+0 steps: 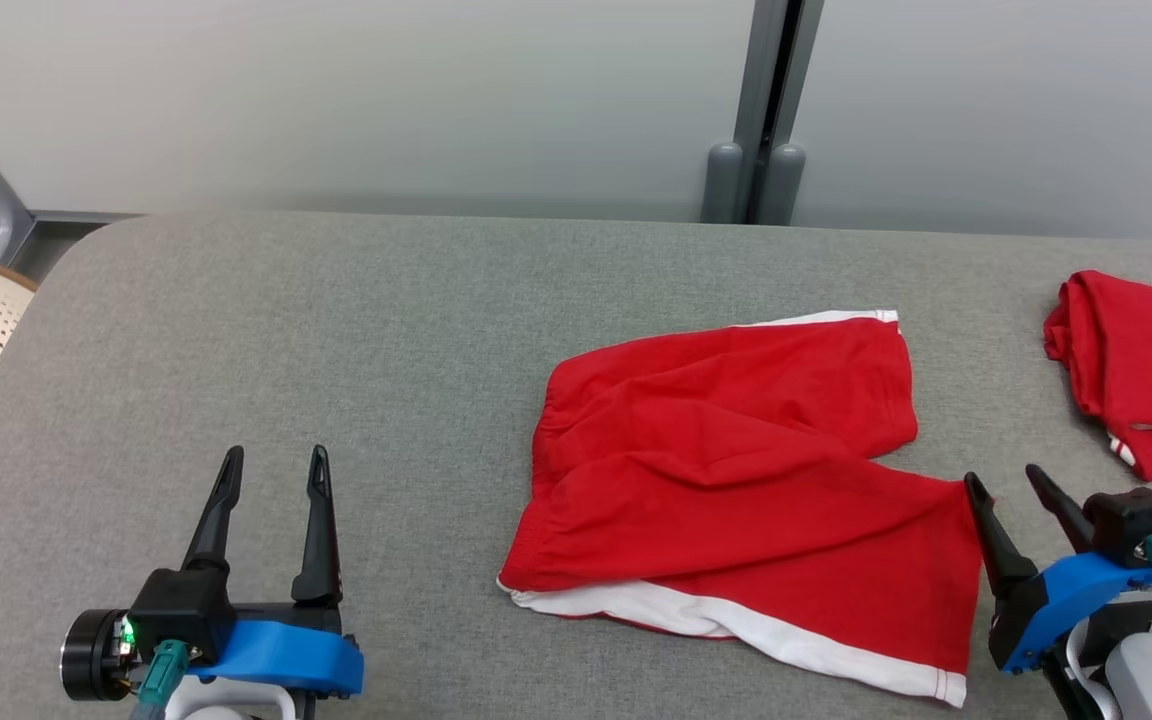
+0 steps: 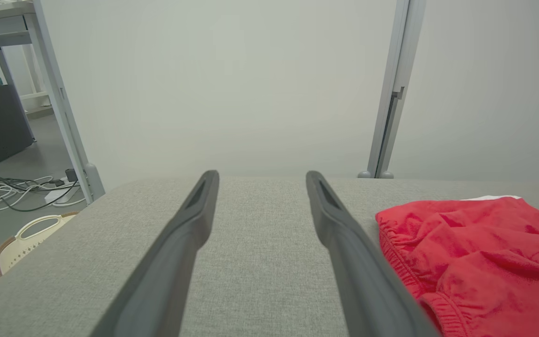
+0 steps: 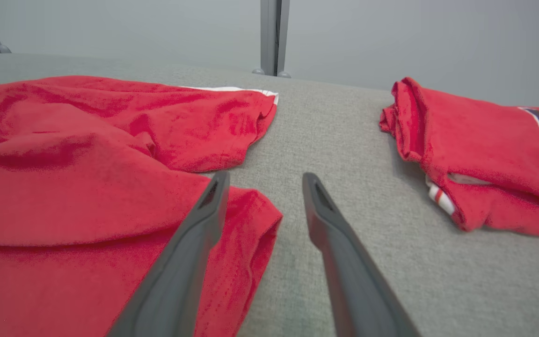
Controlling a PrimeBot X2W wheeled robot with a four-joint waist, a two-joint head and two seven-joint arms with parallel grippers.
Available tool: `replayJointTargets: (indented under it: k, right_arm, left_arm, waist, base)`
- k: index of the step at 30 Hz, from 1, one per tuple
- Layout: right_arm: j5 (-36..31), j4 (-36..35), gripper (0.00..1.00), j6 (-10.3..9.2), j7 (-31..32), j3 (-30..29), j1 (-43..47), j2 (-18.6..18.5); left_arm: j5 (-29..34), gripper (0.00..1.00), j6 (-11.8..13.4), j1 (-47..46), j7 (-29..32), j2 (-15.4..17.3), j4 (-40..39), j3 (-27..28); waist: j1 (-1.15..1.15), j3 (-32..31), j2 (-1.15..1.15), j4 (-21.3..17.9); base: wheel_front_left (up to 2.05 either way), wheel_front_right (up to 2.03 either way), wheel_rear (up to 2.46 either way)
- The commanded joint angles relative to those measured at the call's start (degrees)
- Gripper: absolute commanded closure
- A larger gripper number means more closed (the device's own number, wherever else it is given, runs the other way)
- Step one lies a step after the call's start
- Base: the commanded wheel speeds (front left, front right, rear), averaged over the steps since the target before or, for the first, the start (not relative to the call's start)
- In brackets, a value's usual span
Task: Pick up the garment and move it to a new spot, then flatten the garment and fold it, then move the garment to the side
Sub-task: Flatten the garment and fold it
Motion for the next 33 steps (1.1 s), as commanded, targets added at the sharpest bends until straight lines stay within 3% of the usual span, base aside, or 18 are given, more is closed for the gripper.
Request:
replayJointTargets:
  k: [1,10,17,23,33]
  right_arm:
    - [0.41,-1.18,0.00,0.00,-0.20,-0.78,-0.29,0.31]
    - [-2.35,-15.96,0.00,0.00,-0.19,-8.07,4.44,4.11]
    - [-5.46,-26.69,0.00,0.00,-0.20,-9.72,10.28,9.25]
    - [-7.19,-30.74,0.00,0.00,-0.19,-9.43,14.87,12.63]
    - [-8.36,-32.63,0.00,0.00,-0.20,-9.20,19.53,15.25]
  left_arm:
    - [0.01,0.00,0.18,0.51,-0.16,-0.05,-0.03,0.03]
    - [0.66,0.00,-0.03,2.05,-0.15,-0.01,-0.27,0.90]
    - [0.91,0.00,-0.26,2.49,-0.15,0.19,-0.28,1.18]
    - [1.07,0.00,-0.60,2.77,-0.15,0.40,0.08,1.31]
    - [1.16,0.00,-0.64,3.33,-0.15,0.54,0.40,1.63]
  waist:
    - [0.00,-0.74,0.00,-0.81]
    - [0.00,-2.33,0.00,-3.43]
    - [0.00,-2.93,0.00,-4.48]
    - [0.00,-3.34,0.00,-4.83]
    - [0.00,-3.33,0.00,-5.04]
  base:
    - [0.00,0.00,0.00]
    - [0.00,0.00,0.00]
    - [0.00,0.00,0.00]
    - [0.00,0.00,0.00]
    - [0.00,0.00,0.00]
